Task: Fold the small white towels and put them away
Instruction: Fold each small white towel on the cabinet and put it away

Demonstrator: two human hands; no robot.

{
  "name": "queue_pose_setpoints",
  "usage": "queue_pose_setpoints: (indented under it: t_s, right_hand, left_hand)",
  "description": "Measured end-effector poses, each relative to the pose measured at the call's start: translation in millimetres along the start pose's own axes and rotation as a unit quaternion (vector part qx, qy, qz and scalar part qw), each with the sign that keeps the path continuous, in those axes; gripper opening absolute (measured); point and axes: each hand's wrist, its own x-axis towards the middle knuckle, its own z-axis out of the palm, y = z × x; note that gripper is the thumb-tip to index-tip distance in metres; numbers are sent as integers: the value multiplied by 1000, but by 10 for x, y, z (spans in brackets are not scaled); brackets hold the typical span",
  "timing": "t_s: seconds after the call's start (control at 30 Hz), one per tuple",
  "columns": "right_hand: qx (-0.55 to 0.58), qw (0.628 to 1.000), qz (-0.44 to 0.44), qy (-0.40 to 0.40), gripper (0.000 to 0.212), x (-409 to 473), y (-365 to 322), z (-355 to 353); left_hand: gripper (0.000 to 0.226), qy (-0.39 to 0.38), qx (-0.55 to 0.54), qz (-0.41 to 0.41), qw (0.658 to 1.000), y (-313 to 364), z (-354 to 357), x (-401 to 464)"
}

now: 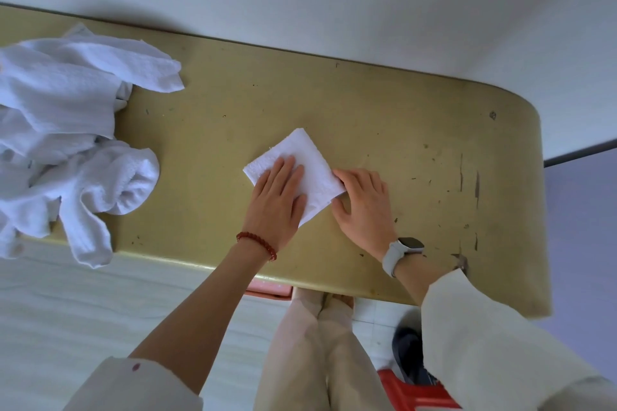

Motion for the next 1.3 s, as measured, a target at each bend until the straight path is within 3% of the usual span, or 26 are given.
queue_pose_setpoints:
  t_s: [0.3,0.57,0.8,0.93,1.13,1.3]
  right_hand:
    - [40,999,22,15,36,39,10,16]
    - [-33,998,35,41,33,87,-15,65]
    - [-31,998,24,45,34,54,46,52]
    - [-32,999,-22,13,41,36,129,9]
    - [-63,980,-179,-67,49,121,107,-220]
    - [-170,959,-167,-154,51,335,-175,-61]
  left_hand:
    - [49,5,-8,-8,1000,4,1,-8]
    - [49,7,-2,-14,1000,16,30,-18]
    - [46,3,23,-16,1000,26,28,-22]
    - [48,0,56,-1,998,43,5,-13]
    - [50,4,37,2,999,17,-21,-24]
    - [53,22,104,-42,993,-28,-44,-59]
